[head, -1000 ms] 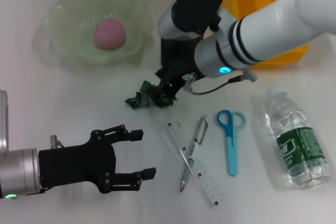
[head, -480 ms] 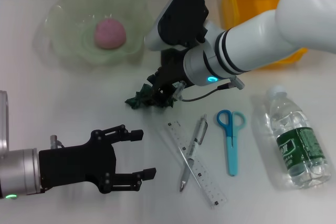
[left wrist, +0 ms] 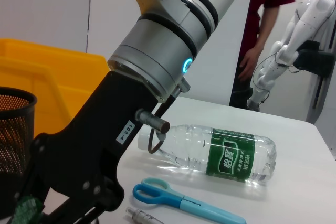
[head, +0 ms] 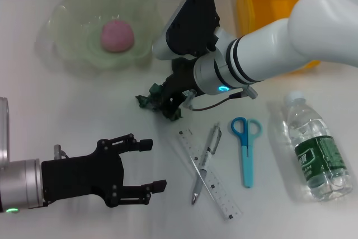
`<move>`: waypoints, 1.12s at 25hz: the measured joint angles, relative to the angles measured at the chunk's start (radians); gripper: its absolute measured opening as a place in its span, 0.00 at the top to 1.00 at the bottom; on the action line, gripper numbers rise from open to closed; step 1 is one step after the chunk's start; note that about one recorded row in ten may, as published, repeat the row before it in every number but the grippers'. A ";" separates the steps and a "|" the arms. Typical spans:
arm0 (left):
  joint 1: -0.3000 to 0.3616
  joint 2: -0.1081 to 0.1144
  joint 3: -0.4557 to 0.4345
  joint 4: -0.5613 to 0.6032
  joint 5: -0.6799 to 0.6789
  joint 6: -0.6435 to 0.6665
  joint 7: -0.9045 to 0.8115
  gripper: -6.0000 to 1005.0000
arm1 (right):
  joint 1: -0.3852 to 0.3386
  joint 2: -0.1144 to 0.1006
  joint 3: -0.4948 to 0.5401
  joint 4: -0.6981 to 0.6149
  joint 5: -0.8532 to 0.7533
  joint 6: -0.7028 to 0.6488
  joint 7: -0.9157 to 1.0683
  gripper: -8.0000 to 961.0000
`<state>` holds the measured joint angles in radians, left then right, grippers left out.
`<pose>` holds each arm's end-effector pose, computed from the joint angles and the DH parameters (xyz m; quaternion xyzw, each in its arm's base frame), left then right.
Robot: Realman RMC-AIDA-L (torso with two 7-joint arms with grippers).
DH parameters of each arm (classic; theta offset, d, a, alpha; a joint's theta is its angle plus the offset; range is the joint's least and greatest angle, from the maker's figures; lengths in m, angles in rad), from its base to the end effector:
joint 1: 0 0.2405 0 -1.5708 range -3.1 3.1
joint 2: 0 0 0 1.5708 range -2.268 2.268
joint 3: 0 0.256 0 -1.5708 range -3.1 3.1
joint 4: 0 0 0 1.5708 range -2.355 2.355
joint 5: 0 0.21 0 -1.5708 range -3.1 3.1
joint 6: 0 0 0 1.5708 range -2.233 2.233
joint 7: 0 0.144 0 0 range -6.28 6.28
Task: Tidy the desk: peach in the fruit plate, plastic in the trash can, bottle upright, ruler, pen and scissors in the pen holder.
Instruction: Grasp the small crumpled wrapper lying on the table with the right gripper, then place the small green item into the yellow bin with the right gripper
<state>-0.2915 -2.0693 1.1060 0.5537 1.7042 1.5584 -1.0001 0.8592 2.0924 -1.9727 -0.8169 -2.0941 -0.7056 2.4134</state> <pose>-0.2937 0.2436 -0.0475 -0.9556 -0.1268 -0.2520 0.0849 0.1221 0.3765 -0.1458 -0.9713 0.1605 -0.0507 0.1678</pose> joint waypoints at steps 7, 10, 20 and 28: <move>0.002 0.000 0.000 0.000 -0.007 0.012 0.003 0.14 | -0.038 -0.003 0.006 -0.053 -0.003 -0.002 -0.005 0.86; 0.005 0.000 0.000 -0.007 -0.015 0.012 0.020 0.14 | -0.070 -0.008 0.010 -0.098 -0.009 -0.009 -0.005 0.92; 0.009 0.000 -0.002 -0.012 -0.026 0.013 0.029 0.14 | -0.167 -0.007 0.118 -0.264 -0.085 -0.092 -0.005 0.99; 0.010 0.000 -0.002 -0.022 -0.039 0.014 0.043 0.14 | -0.261 -0.008 0.258 -0.455 -0.088 -0.175 -0.025 0.99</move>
<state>-0.2816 -2.0693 1.1044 0.5319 1.6649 1.5722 -0.9575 0.5983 2.0848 -1.7152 -1.2723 -2.1822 -0.8801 2.3888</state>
